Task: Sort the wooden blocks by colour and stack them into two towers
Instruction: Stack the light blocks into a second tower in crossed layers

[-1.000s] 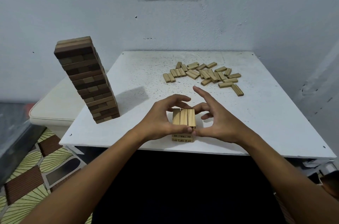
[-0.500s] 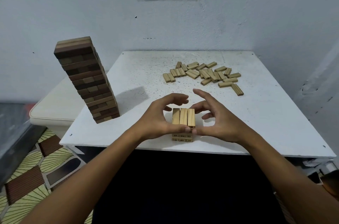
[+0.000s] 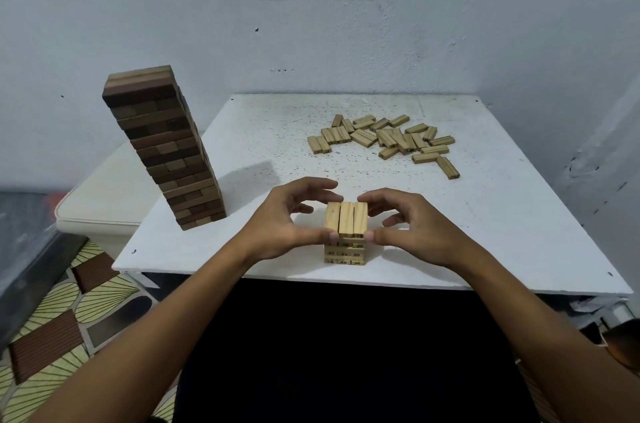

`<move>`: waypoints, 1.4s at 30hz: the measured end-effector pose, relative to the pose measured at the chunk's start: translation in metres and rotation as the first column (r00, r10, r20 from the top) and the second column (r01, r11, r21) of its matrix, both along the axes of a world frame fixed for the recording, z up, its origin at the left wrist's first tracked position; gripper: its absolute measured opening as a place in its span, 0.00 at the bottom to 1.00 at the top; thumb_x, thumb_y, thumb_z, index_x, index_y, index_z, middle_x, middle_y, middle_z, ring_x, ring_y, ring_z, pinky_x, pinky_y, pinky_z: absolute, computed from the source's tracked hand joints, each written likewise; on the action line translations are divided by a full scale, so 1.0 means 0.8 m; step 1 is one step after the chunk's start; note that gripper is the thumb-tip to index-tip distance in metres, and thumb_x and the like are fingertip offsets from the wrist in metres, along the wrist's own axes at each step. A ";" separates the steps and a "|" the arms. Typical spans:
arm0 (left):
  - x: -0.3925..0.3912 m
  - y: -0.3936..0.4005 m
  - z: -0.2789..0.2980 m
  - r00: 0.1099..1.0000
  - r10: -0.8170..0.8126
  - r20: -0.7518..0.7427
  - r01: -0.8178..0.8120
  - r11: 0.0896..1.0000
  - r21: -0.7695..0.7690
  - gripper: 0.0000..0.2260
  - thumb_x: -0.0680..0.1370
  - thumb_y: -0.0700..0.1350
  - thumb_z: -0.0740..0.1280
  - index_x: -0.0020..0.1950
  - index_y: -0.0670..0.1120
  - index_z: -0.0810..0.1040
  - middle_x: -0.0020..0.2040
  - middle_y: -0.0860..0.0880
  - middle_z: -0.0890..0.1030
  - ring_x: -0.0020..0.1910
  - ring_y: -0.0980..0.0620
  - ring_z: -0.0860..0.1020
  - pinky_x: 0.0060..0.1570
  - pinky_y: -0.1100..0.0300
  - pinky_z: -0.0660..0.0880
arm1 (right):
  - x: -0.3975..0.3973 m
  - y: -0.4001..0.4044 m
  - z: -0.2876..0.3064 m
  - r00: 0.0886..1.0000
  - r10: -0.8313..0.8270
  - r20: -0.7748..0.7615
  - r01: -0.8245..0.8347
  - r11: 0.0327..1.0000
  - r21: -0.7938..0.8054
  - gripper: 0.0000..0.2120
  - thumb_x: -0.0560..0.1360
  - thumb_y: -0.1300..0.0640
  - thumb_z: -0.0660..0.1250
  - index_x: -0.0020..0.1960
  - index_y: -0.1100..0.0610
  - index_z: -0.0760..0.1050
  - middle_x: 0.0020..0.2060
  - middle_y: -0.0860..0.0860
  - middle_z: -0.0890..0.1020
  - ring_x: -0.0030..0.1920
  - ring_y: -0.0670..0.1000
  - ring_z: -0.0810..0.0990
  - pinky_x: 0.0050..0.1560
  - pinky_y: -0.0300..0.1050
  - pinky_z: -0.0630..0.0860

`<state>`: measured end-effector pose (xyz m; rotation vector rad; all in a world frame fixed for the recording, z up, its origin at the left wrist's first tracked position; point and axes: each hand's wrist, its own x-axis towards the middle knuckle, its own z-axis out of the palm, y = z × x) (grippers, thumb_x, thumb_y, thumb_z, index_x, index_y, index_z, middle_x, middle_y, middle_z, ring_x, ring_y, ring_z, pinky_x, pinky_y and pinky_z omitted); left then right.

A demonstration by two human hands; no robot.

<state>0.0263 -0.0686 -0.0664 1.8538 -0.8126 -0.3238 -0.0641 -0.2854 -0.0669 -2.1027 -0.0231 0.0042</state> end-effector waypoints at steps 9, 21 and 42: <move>0.000 -0.002 -0.001 1.000 0.006 0.007 -0.006 1.000 -0.002 0.29 0.60 0.53 0.78 0.60 0.53 0.77 0.55 0.55 0.84 0.60 0.56 0.79 0.60 0.53 0.73 | 0.000 -0.001 0.000 1.000 0.015 0.015 -0.015 1.000 0.008 0.20 0.71 0.55 0.74 0.60 0.43 0.74 0.57 0.43 0.80 0.59 0.42 0.76 0.59 0.50 0.76; -0.001 -0.001 -0.001 1.000 0.001 0.017 0.000 1.000 -0.007 0.29 0.60 0.54 0.78 0.60 0.53 0.77 0.54 0.55 0.84 0.59 0.56 0.79 0.60 0.52 0.74 | 0.001 -0.001 0.000 1.000 0.011 0.018 -0.010 1.000 -0.013 0.20 0.73 0.58 0.73 0.61 0.44 0.74 0.57 0.44 0.80 0.59 0.42 0.76 0.59 0.48 0.77; 0.075 -0.035 -0.013 0.960 0.249 0.130 -0.258 0.965 0.055 0.12 0.77 0.51 0.70 0.59 0.50 0.80 0.58 0.55 0.81 0.59 0.59 0.77 0.62 0.52 0.74 | 0.066 -0.031 -0.012 0.982 -0.163 0.093 0.158 0.986 0.059 0.17 0.74 0.53 0.72 0.63 0.49 0.77 0.53 0.44 0.81 0.56 0.43 0.78 0.52 0.38 0.75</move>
